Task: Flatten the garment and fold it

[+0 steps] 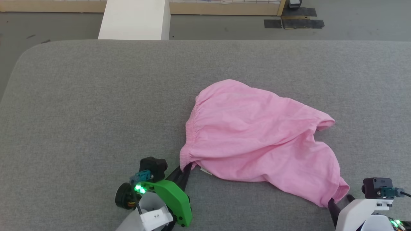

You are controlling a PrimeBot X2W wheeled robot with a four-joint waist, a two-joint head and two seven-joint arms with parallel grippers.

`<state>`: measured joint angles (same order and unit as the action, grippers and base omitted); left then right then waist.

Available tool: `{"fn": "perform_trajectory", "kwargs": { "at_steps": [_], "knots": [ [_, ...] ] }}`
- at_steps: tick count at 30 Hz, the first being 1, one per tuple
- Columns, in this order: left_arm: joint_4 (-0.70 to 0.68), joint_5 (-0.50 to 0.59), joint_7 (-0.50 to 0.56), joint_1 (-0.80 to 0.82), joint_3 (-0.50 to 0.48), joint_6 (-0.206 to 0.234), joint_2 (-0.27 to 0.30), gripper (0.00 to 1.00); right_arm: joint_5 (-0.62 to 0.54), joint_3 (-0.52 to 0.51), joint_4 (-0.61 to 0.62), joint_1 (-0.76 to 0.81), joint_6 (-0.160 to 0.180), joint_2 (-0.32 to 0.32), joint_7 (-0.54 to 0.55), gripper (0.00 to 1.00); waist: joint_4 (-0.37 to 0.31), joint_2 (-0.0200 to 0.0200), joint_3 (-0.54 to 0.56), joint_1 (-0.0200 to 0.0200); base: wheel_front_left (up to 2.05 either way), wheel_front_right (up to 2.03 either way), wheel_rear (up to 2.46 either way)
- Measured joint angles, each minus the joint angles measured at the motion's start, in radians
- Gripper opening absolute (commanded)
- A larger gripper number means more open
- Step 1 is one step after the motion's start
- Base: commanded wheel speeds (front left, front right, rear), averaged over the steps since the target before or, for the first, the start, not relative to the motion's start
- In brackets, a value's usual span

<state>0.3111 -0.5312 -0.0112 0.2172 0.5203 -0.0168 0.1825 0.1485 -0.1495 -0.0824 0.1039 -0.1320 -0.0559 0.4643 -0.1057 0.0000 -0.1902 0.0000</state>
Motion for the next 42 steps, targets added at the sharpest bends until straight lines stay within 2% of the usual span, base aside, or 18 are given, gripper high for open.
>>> {"fn": "perform_trajectory", "kwargs": {
  "at_steps": [1,2,3,7,11,17,20,23,27,29,32,37,42],
  "knots": [
    [0.000,0.000,0.000,0.000,0.001,0.000,0.000,0.00,0.006,0.000,0.000,-0.002,0.000,-0.003,0.016,0.36,0.002,0.0000,-0.001,0.0000,0.00,0.00,0.00],
    [0.000,0.000,0.000,0.000,0.003,0.000,0.000,0.00,0.011,-0.003,0.002,-0.003,0.000,-0.004,0.028,0.13,0.004,0.0000,-0.001,0.0000,0.00,0.00,0.00],
    [0.000,-0.003,0.000,0.000,0.004,0.000,0.001,0.00,0.012,-0.005,0.005,-0.003,0.000,-0.005,0.035,0.00,0.005,0.0000,0.000,0.0000,0.00,0.00,0.00],
    [-0.001,-0.006,-0.004,0.000,0.007,0.000,0.003,0.00,0.012,-0.020,0.019,-0.003,0.000,-0.002,0.059,0.00,0.006,0.0001,0.012,0.0000,0.00,0.00,0.00],
    [-0.046,-0.009,-0.017,-0.001,0.002,-0.005,0.016,0.00,0.045,-0.021,0.102,0.017,0.000,0.003,0.113,0.00,0.004,0.0000,0.032,0.0000,0.00,0.00,0.00],
    [-0.259,-0.119,0.029,0.013,-0.051,-0.054,0.052,0.00,0.105,0.009,0.370,0.019,0.000,-0.004,0.244,0.00,-0.003,0.0000,0.057,0.0000,0.00,0.00,0.00],
    [-0.372,-0.186,0.115,0.074,-0.082,-0.072,0.100,0.00,0.124,0.040,0.483,-0.044,0.000,-0.069,0.320,0.00,-0.006,0.0000,0.049,0.0000,0.00,0.00,0.00],
    [-0.433,-0.271,0.202,0.166,-0.126,-0.079,0.128,0.00,0.161,0.071,0.517,-0.178,0.000,-0.140,0.373,0.00,-0.009,0.0001,0.031,0.0000,0.00,0.00,0.00],
    [-0.427,-0.351,0.324,0.341,-0.188,-0.069,0.154,0.00,0.223,0.115,0.459,-0.414,0.000,-0.198,0.419,0.00,-0.013,0.0001,-0.009,0.0000,0.00,0.00,0.00],
    [-0.396,-0.385,0.370,0.435,-0.212,-0.050,0.157,0.00,0.250,0.136,0.397,-0.535,0.000,-0.210,0.428,0.00,-0.015,0.0000,-0.033,0.0000,0.00,0.00,0.00],
    [-0.327,-0.376,0.418,0.583,-0.230,-0.019,0.165,0.00,0.260,0.164,0.288,-0.728,0.000,-0.210,0.422,0.00,-0.020,0.0000,-0.077,0.0001,0.00,0.00,0.00],
    [-0.183,-0.328,0.409,0.827,-0.265,0.023,0.166,0.00,0.208,0.188,0.096,-1.037,0.000,-0.203,0.314,0.00,-0.028,0.0000,-0.161,0.0002,0.00,0.00,0.00],
    [-0.083,-0.280,0.318,1.016,-0.298,0.037,0.160,0.00,0.124,0.190,-0.034,-1.259,0.000,-0.182,0.155,0.00,-0.037,0.0001,-0.239,0.0003,0.00,0.00,0.00]
  ]
}}
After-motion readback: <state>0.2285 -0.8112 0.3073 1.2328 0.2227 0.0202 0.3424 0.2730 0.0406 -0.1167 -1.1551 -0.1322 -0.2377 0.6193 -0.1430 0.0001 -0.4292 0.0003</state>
